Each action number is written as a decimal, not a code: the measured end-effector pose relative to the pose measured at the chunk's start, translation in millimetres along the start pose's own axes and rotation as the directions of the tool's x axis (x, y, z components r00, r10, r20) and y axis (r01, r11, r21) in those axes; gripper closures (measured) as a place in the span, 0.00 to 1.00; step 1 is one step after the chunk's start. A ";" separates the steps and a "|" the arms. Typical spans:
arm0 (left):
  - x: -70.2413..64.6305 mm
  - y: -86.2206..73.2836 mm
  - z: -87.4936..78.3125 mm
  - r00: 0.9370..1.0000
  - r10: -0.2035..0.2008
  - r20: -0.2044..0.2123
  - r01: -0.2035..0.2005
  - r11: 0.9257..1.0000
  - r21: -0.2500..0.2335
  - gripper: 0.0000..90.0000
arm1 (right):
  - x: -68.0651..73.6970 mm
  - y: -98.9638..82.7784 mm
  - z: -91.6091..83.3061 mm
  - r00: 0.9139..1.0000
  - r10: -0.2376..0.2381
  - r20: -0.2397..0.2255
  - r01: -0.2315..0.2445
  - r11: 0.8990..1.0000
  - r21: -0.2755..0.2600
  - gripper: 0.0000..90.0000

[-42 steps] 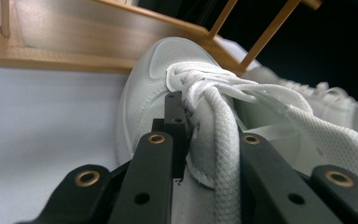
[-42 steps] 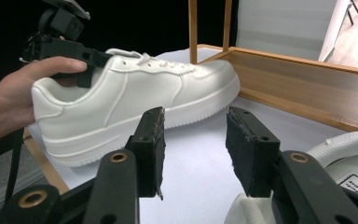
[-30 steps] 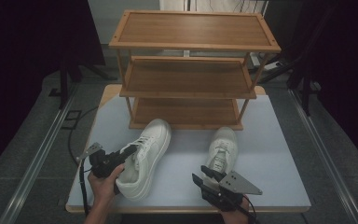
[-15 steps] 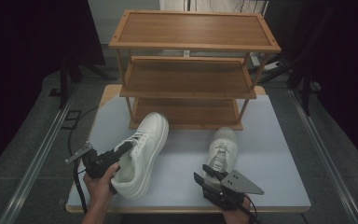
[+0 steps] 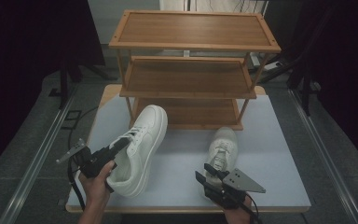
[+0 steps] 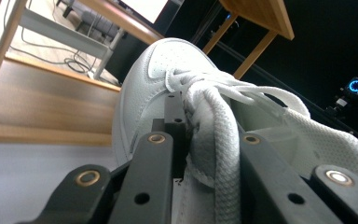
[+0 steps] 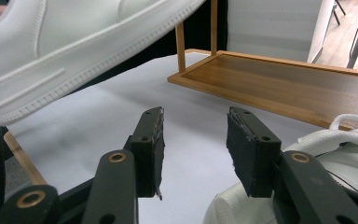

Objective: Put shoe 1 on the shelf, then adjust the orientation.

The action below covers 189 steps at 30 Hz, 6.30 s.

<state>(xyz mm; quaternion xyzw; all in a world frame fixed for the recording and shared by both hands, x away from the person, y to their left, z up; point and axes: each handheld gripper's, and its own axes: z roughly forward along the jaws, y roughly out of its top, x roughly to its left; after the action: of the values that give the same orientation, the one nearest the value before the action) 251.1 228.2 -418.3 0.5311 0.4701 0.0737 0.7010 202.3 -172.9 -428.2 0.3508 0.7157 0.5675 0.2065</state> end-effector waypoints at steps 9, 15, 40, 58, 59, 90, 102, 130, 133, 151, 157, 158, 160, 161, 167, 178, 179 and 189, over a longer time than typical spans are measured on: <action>-13.8 19.1 5.3 0.999 0.016 0.041 -0.014 0.999 -0.047 0.91 | -2.0 1.4 -1.7 1.000 0.014 -0.003 -0.014 1.000 -0.006 0.63; -20.0 26.7 10.9 0.998 0.021 0.059 -0.016 0.997 -0.076 0.91 | -1.9 1.0 -1.0 1.000 0.013 0.003 -0.013 1.000 -0.003 0.62; -28.2 59.5 55.9 0.999 0.040 0.019 -0.037 0.991 -0.126 0.91 | -3.5 -1.1 0.5 1.000 0.018 0.015 -0.018 1.000 0.001 0.62; -33.5 78.6 94.1 0.998 0.053 -0.027 -0.056 0.989 -0.140 0.91 | -4.8 -0.5 -0.6 1.000 0.023 0.014 -0.023 1.000 -0.006 0.62; -33.8 79.6 96.1 0.998 0.054 -0.028 -0.057 0.988 -0.140 0.91 | -4.6 -0.6 -0.5 1.000 0.027 0.014 -0.026 1.000 -0.005 0.62; -29.5 104.4 162.2 0.997 -0.011 -0.076 -0.003 0.985 -0.174 0.91 | -0.7 1.0 -2.6 1.000 0.027 -0.005 -0.027 1.000 -0.012 0.62; -23.8 108.6 191.0 0.990 -0.046 -0.137 0.021 0.984 -0.176 0.91 | -2.8 5.0 -7.5 0.999 0.038 -0.001 -0.038 0.999 -0.035 0.62; -13.0 124.2 252.5 0.973 -0.089 -0.211 0.055 0.985 -0.161 0.90 | -2.3 14.3 -19.3 0.999 0.035 0.009 -0.034 0.996 -0.084 0.62; -8.9 124.6 257.1 0.966 -0.121 -0.229 0.077 0.978 -0.192 0.90 | -1.7 14.4 -19.5 0.999 0.033 0.009 -0.032 0.996 -0.085 0.62; 8.2 128.7 272.8 0.982 -0.142 -0.122 0.137 0.989 -0.053 0.63 | -1.3 13.3 -19.5 0.999 0.031 0.014 -0.029 0.996 -0.080 0.62; 2.1 128.6 271.8 0.986 -0.148 -0.077 0.145 0.988 -0.053 0.55 | -0.1 13.3 -19.9 0.999 0.029 0.013 -0.028 0.996 -0.080 0.62; 2.1 129.2 270.3 0.985 -0.152 -0.078 0.148 0.987 -0.057 0.53 | 0.0 13.5 -20.2 0.999 0.028 0.015 -0.027 0.996 -0.082 0.62; 1.7 130.7 266.4 0.983 -0.164 -0.079 0.160 0.986 -0.055 0.53 | 0.3 13.8 -20.6 1.000 0.026 0.015 -0.025 0.996 -0.084 0.62; 1.3 131.0 263.8 0.983 -0.167 -0.076 0.164 0.985 -0.054 0.53 | 0.9 14.1 -20.7 1.000 0.026 0.015 -0.025 0.996 -0.084 0.62; -3.5 130.5 243.6 0.989 -0.124 -0.078 0.121 0.992 -0.034 0.52 | 5.0 13.5 -18.6 1.000 0.019 0.005 -0.019 0.997 -0.070 0.62; -5.8 115.5 207.5 0.994 -0.102 -0.040 0.103 0.995 0.007 0.47 | 11.0 10.3 -12.3 1.000 -0.011 -0.009 0.011 1.000 -0.028 0.66; -6.4 112.1 200.9 0.994 -0.099 -0.037 0.099 0.995 0.006 0.46 | 11.3 9.8 -11.4 1.000 -0.019 -0.006 0.019 1.000 -0.020 0.68; -9.6 105.8 175.5 0.997 -0.080 -0.016 0.080 0.997 0.009 0.44 | 14.9 -0.7 3.4 0.997 -0.072 0.011 0.070 0.991 0.111 0.95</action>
<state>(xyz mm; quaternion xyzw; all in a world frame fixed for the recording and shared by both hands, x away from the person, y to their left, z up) 417.2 148.9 -327.8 0.5146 0.4967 0.0475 0.6973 194.5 -159.7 -428.2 0.3403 0.7566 0.5164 0.2124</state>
